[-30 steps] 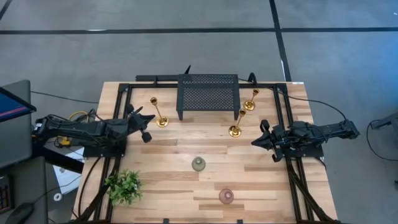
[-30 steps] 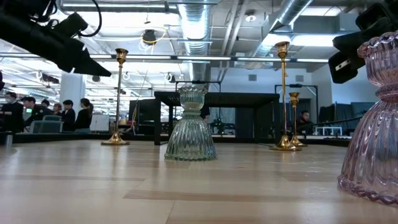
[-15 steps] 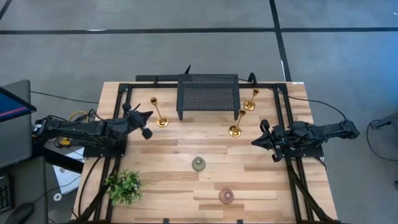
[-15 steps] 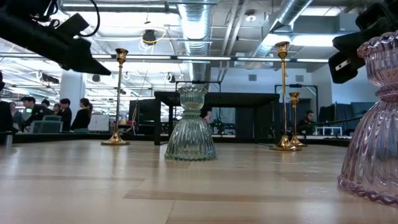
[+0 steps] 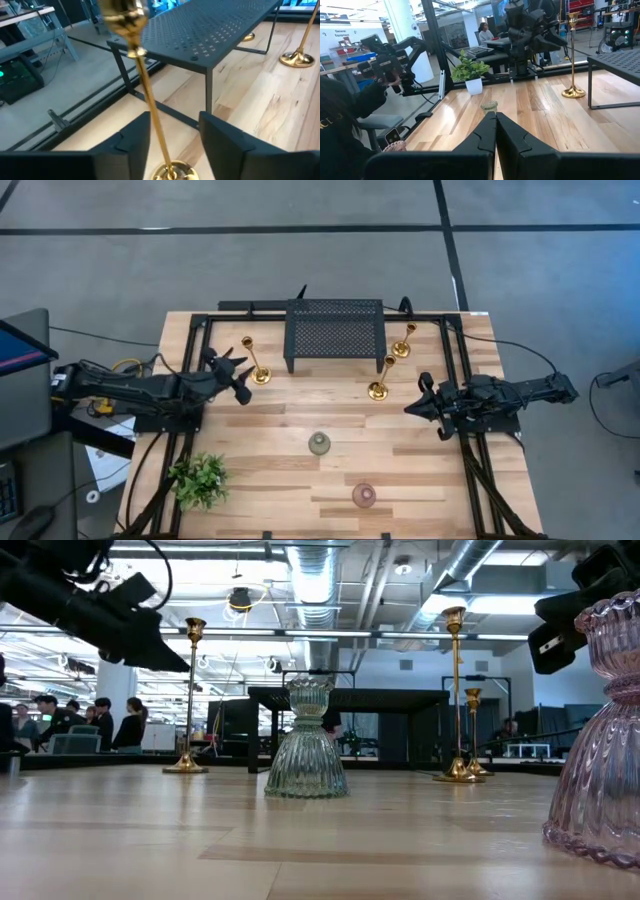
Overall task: Pick & Place candle stick holders
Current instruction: Put the left gold candle holder on the shelf
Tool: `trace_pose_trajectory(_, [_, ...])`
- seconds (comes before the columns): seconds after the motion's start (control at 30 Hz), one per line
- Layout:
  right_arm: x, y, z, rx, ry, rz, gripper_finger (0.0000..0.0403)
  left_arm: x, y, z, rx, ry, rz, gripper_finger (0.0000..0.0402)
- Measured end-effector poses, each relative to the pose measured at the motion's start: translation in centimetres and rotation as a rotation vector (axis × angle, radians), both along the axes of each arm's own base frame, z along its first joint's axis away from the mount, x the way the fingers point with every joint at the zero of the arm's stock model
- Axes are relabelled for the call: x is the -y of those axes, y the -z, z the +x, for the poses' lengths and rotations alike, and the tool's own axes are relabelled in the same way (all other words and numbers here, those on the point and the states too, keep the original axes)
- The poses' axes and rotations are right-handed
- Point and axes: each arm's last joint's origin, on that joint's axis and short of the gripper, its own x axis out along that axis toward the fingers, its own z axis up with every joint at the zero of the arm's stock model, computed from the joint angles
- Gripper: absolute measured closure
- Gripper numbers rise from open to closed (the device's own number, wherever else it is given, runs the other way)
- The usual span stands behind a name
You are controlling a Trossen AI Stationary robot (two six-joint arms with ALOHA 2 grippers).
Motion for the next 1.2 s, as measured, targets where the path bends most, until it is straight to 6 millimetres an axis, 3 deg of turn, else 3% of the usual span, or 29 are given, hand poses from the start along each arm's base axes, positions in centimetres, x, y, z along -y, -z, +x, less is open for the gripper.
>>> trace_pose_trajectory(0.27, [0.0,0.0,0.0,0.0,0.0,0.0,0.0403,0.0,0.4,1.6,-0.009,-0.079,0.02,0.0168])
trace_pose_trajectory(0.5, [0.0,0.0,0.0,0.0,0.001,0.0,0.0403,-0.1,0.6,2.0,-0.015,-0.124,0.032,0.0147])
trace_pose_trajectory(1.0, [0.0,0.0,0.0,0.002,0.008,0.001,0.0403,-1.2,0.2,2.1,0.083,-0.195,-0.018,0.0193])
trace_pose_trajectory(1.2, [0.0,0.0,0.0,0.003,0.009,0.001,0.0403,-1.6,0.2,2.4,0.101,-0.166,-0.041,0.023])
